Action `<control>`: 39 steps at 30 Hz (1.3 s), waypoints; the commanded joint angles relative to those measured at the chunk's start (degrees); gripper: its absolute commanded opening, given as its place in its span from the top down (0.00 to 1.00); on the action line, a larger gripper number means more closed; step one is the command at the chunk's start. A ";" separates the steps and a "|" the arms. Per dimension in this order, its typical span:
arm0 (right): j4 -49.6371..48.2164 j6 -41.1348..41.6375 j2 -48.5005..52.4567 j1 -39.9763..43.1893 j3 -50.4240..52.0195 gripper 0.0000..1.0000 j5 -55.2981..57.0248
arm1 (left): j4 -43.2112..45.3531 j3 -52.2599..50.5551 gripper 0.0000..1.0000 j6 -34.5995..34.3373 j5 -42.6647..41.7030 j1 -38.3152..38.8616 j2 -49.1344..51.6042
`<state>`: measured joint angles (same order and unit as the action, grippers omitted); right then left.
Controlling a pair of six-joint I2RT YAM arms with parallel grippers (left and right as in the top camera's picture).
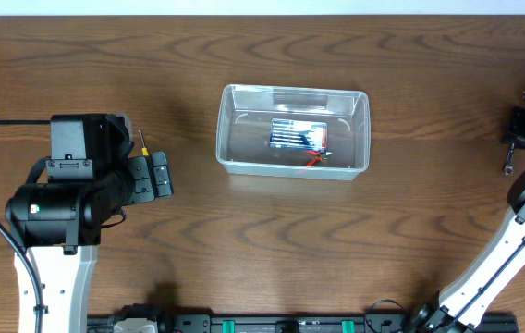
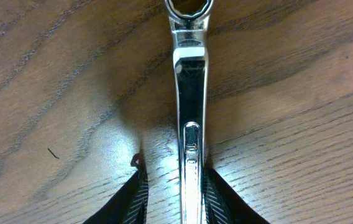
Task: Pack container
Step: 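Move the right gripper to the silver wrench and grasp it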
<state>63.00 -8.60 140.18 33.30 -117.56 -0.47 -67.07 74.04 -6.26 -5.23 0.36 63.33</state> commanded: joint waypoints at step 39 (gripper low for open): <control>1.01 -20.31 -22.34 -22.01 -1.33 0.99 -10.47 | -0.17 1.09 0.02 -0.70 -0.17 -0.35 0.26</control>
<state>63.46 -17.65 130.48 18.37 -117.51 -4.97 -67.07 74.04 -6.26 -5.23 0.36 63.33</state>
